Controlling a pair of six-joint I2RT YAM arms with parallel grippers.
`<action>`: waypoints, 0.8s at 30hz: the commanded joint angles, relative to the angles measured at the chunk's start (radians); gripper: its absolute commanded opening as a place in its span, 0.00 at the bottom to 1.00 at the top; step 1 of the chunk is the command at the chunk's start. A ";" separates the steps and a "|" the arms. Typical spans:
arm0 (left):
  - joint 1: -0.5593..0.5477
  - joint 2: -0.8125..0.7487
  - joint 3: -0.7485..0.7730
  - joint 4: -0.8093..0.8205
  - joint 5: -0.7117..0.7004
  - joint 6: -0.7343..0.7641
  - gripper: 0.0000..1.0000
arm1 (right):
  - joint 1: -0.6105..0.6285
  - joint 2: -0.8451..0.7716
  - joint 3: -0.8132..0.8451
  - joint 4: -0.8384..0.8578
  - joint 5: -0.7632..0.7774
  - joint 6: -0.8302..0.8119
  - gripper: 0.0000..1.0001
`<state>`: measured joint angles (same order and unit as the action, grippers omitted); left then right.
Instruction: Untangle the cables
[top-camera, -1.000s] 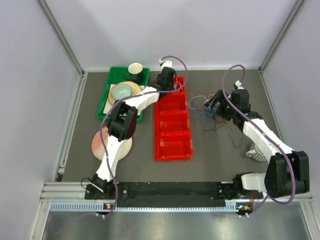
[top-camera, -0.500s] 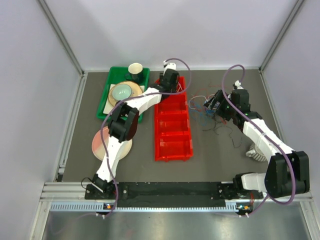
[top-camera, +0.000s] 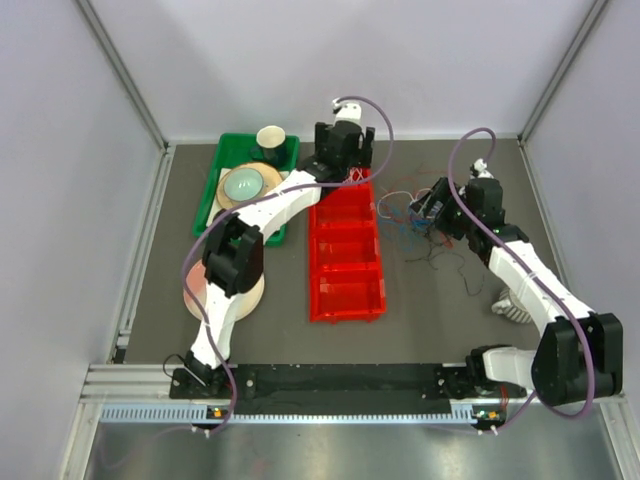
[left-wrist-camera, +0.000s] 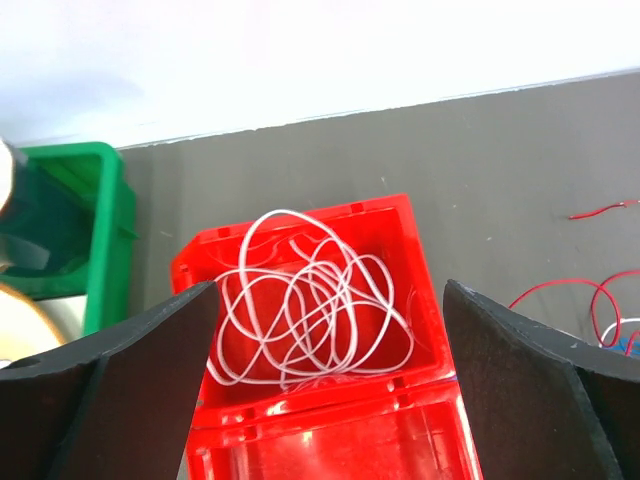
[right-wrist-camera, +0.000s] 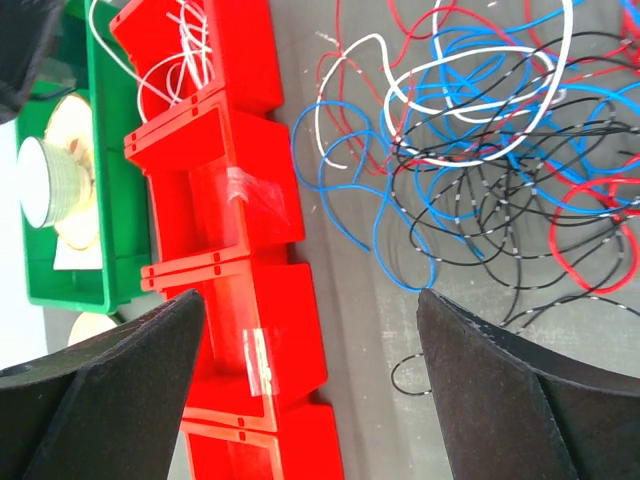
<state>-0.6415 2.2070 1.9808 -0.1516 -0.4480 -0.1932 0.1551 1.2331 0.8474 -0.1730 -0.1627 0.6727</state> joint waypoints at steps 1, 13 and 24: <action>0.013 -0.134 -0.051 0.047 0.037 -0.025 0.99 | 0.003 -0.037 0.045 -0.009 0.067 -0.047 0.87; 0.029 -0.452 -0.506 0.021 0.210 -0.305 0.99 | -0.107 0.132 0.202 -0.085 0.130 -0.102 0.82; 0.023 -0.558 -0.625 -0.029 0.338 -0.364 0.99 | -0.135 0.535 0.501 -0.129 0.186 -0.162 0.80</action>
<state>-0.6163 1.7275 1.3781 -0.1814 -0.1520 -0.5262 0.0444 1.6772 1.2503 -0.2802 -0.0078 0.5507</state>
